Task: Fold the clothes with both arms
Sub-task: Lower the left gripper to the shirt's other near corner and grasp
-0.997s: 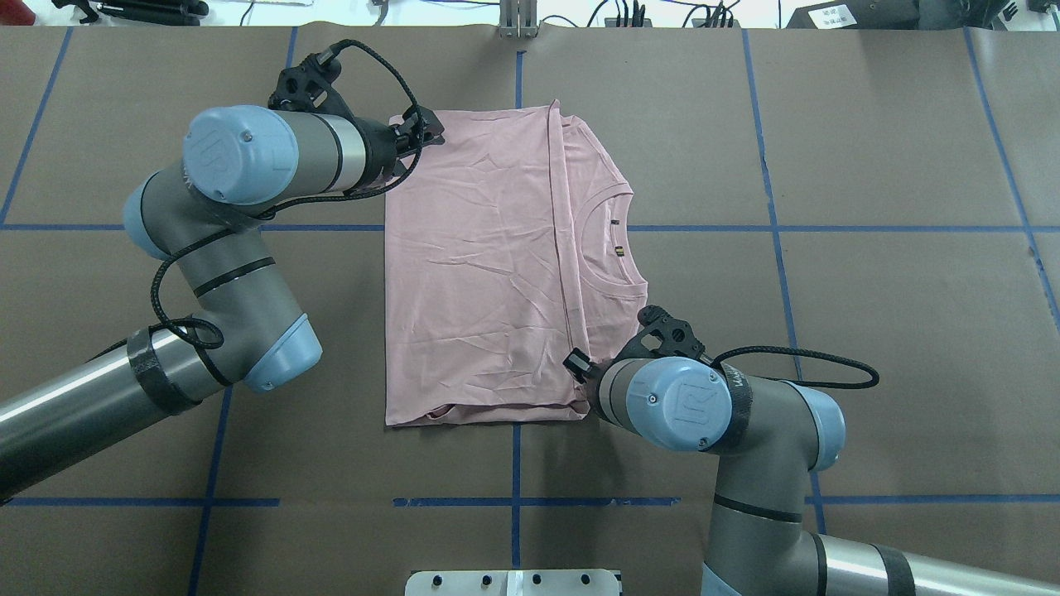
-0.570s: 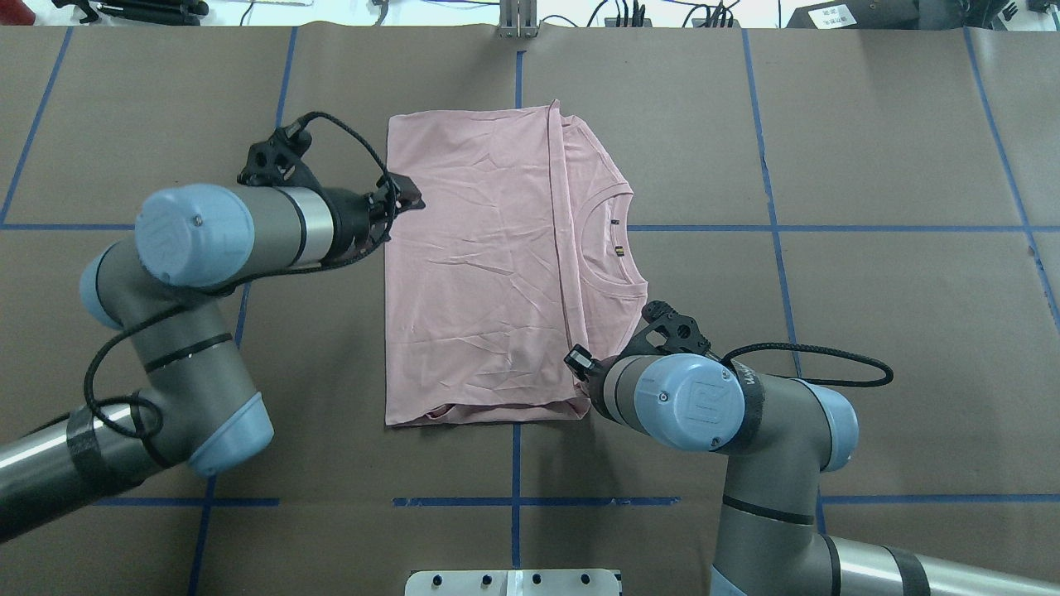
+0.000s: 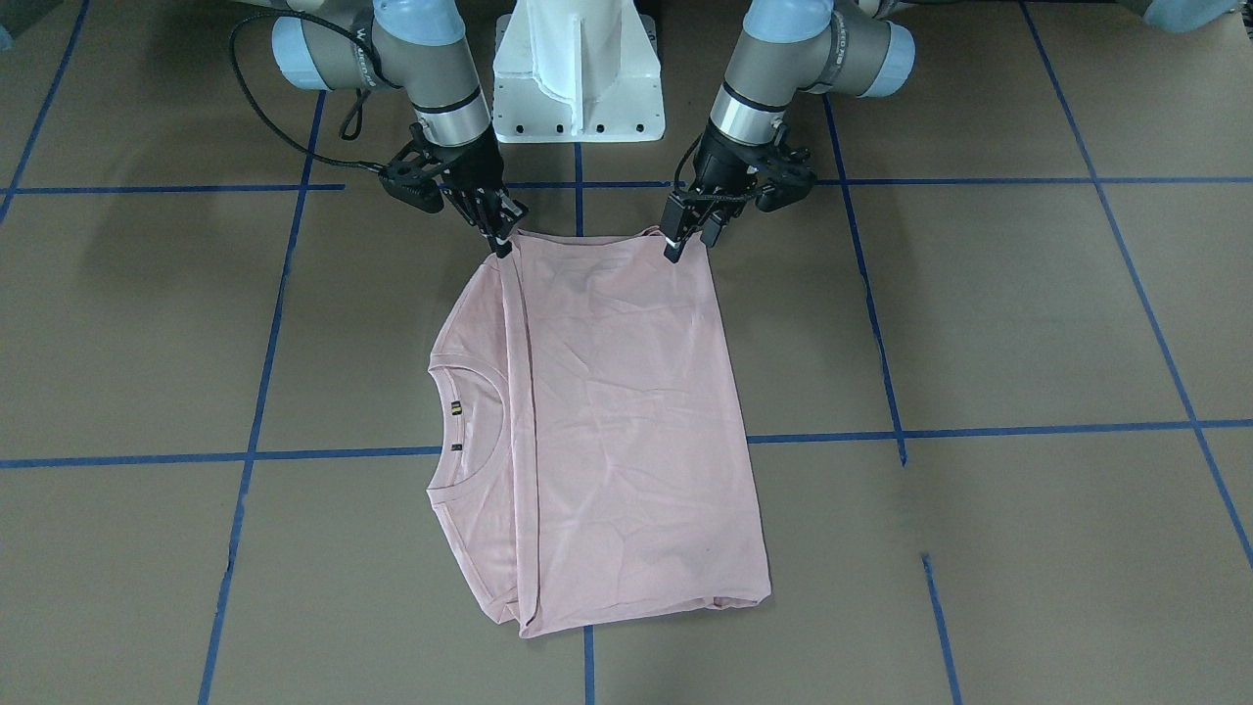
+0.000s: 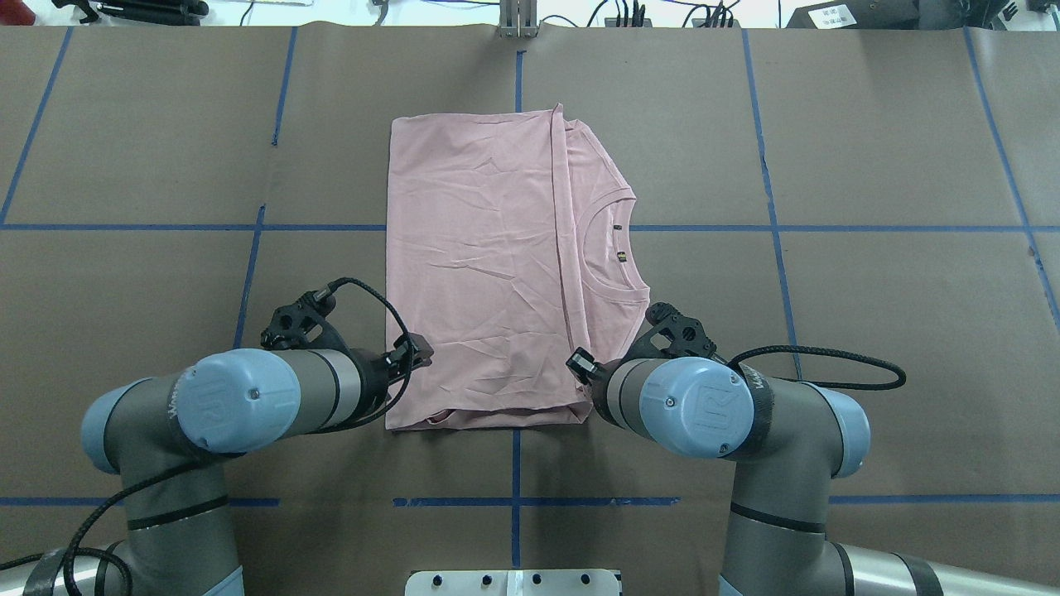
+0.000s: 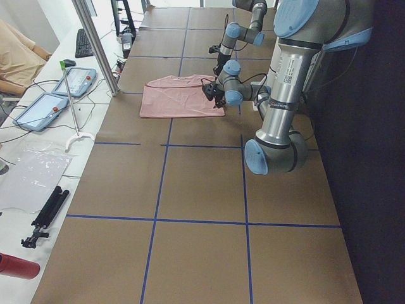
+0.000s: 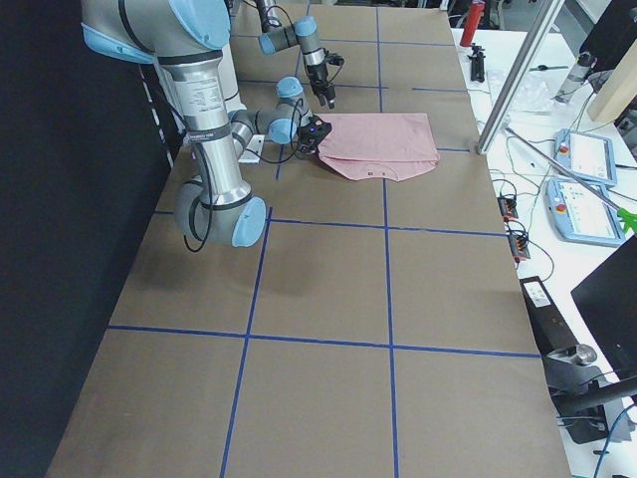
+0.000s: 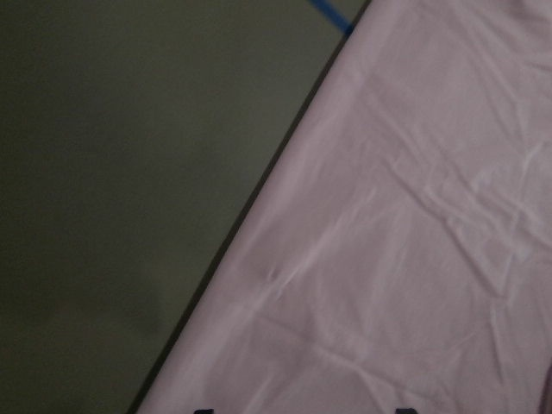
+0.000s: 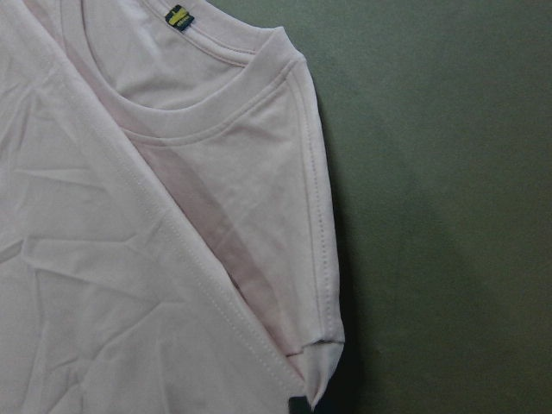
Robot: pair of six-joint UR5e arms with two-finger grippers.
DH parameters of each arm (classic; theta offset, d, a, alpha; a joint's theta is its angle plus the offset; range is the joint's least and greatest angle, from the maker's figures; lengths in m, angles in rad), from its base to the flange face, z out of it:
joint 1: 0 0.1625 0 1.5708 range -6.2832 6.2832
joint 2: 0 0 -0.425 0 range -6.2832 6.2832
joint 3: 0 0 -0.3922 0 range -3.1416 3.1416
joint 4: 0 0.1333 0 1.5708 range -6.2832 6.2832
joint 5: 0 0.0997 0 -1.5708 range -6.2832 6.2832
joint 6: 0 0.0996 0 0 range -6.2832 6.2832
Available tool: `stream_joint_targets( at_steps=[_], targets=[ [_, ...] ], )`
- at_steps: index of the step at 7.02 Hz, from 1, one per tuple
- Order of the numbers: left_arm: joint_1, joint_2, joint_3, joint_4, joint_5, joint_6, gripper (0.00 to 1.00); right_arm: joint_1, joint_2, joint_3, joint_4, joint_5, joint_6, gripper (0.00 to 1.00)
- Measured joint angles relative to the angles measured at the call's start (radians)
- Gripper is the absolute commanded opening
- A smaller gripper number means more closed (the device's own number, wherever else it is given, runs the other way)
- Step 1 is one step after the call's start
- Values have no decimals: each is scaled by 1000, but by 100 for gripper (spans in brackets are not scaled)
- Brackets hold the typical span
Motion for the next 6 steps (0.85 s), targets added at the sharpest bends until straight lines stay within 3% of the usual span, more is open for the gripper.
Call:
stream_joint_targets(
  at_steps=[3, 4, 5, 6],
  targets=[
    [55, 23, 11, 18, 1, -29, 71, -1, 0, 2, 0, 0, -1, 0],
    [63, 24, 24, 18, 1, -30, 57, -1, 0, 2, 0, 0, -1, 0],
    [68, 24, 35, 17, 1, -30, 34, -1, 0, 2, 0, 0, -1, 0],
    [69, 25, 37, 16, 1, -31, 0, -1, 0, 2, 0, 0, -1, 0]
  ],
)
